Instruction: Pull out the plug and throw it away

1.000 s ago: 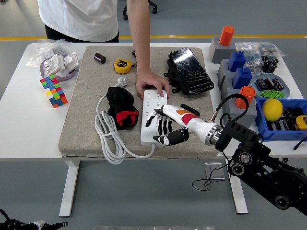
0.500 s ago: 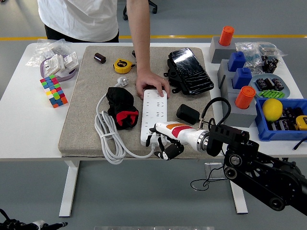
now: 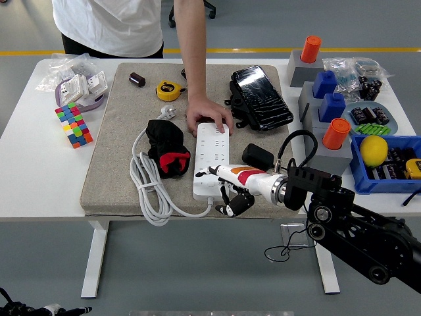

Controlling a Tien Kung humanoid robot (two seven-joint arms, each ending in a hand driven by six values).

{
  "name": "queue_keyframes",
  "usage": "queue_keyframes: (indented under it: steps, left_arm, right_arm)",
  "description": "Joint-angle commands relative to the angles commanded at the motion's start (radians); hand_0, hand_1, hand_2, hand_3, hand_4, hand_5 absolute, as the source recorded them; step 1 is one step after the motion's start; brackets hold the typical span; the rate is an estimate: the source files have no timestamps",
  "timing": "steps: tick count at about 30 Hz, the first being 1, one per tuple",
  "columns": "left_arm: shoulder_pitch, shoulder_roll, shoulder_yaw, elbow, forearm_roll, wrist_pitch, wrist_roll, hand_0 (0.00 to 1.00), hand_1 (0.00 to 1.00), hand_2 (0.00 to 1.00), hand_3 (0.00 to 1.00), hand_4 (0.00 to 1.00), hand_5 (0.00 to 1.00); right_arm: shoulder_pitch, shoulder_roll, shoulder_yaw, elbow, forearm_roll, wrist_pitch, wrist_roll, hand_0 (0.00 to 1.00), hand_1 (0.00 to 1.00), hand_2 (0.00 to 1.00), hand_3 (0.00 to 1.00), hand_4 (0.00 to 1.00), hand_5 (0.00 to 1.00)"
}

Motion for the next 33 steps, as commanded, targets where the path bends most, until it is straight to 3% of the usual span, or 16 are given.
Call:
queue_keyframes:
  steps: [5,33]
  left_arm:
    - [-0.002,0.001,0.0,-0.001,0.001,-0.001,0.0,0.527,0.664,0.693,0.663,0.824,0.688]
    - [0.0,-0.001,-0.008,0.002,-0.002,0.0,-0.002,0.527,0.664,0.693,0.66,0.826,0.688]
  right_arm:
    - [0.001,-0.001,-0.006,-0.029,-0.007,0.023,-0.011,0.002,0.002,0.107,0.903,0.569,0.002]
    - [0.005,0.0,0.003,-0.094,-0.014,0.041,-0.013,0.002,0.002,0.106,0.889,0.538,0.002]
